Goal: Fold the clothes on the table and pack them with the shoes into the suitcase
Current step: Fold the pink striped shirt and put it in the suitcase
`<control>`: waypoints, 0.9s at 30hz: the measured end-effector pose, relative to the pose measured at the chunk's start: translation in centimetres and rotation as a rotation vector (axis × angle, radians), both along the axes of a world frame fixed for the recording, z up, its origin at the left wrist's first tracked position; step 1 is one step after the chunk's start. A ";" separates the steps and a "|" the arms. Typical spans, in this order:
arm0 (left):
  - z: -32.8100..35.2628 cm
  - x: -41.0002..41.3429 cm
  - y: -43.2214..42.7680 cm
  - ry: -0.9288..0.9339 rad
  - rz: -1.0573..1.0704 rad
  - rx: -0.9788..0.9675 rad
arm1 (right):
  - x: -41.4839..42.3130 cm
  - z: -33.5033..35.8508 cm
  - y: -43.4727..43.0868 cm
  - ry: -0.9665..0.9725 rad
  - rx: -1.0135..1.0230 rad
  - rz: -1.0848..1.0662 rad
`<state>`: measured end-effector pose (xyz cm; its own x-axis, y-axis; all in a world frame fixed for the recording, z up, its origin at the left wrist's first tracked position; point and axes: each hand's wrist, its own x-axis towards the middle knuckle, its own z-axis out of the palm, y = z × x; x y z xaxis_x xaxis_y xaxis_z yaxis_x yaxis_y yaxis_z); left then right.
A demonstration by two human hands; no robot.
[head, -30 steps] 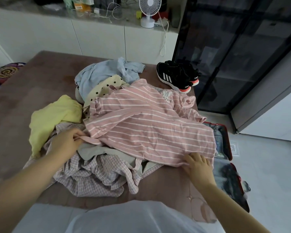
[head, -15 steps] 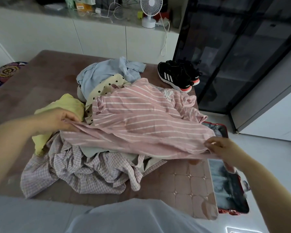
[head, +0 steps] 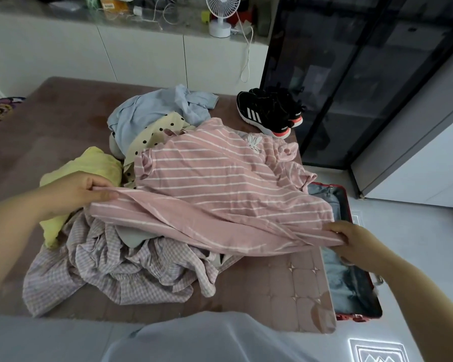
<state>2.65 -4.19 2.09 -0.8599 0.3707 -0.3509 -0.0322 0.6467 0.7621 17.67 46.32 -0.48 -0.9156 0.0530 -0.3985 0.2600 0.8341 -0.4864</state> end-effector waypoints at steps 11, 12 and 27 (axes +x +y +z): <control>4.9 -6.8 2.3 0.095 -0.075 -0.133 | -7.6 9.4 2.0 -0.194 -0.025 0.186; 5.2 -7.8 3.1 0.147 -0.010 -0.098 | -8.8 9.9 2.0 -0.176 -0.011 0.180; 4.5 -22.1 10.1 0.474 0.580 -0.239 | -26.9 3.0 1.2 0.357 0.139 -0.426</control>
